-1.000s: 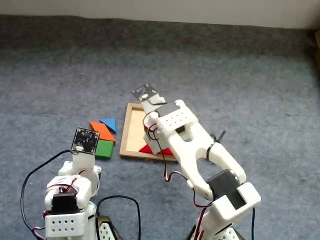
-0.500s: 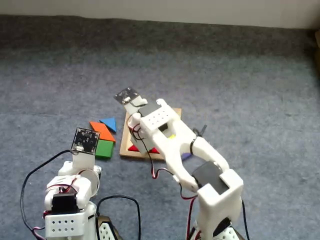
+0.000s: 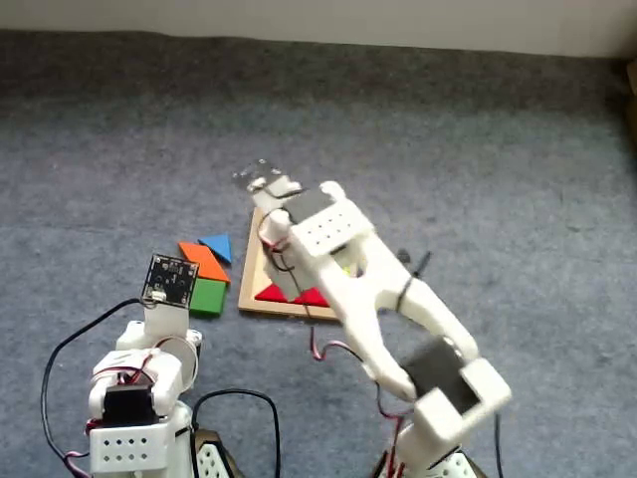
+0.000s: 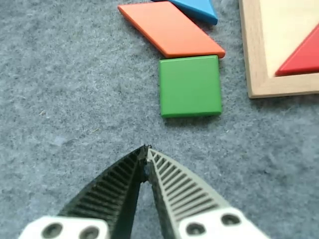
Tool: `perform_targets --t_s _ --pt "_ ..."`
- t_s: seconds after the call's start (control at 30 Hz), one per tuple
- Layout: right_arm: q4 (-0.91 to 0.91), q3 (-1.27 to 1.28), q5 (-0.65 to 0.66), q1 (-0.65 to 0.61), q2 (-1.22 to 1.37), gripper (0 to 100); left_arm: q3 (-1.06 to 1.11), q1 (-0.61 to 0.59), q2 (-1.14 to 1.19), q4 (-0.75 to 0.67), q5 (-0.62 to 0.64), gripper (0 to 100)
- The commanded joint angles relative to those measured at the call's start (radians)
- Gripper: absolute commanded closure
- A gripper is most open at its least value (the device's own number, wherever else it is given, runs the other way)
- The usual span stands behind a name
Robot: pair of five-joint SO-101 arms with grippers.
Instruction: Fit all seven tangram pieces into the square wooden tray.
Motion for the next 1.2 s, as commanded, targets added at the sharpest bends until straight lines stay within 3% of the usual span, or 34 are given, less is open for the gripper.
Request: perform_targets --t_s 0.0,0.2,0.4,0.77,0.9,1.17 --pt "-0.102 0.171 0.002 0.084 -0.263 99.4 0.019 -0.002 -0.021 0.008 -0.008 99" --pt "-0.426 0.552 0.002 0.252 -0.573 99.4 0.019 -0.002 -0.021 0.008 -0.008 99" --pt "-0.599 0.731 0.002 0.390 -0.671 99.4 0.019 -0.002 -0.021 0.008 -0.008 99" --pt "-0.636 0.737 0.002 0.377 -0.670 99.0 0.019 -0.002 -0.021 0.008 -0.008 99" --pt "-0.633 0.740 0.002 0.372 -0.670 91.7 0.019 -0.002 -0.021 0.008 -0.008 99" --pt "-0.492 0.731 -0.069 0.334 -0.670 89.3 0.019 -0.002 -0.021 0.008 -0.008 99"
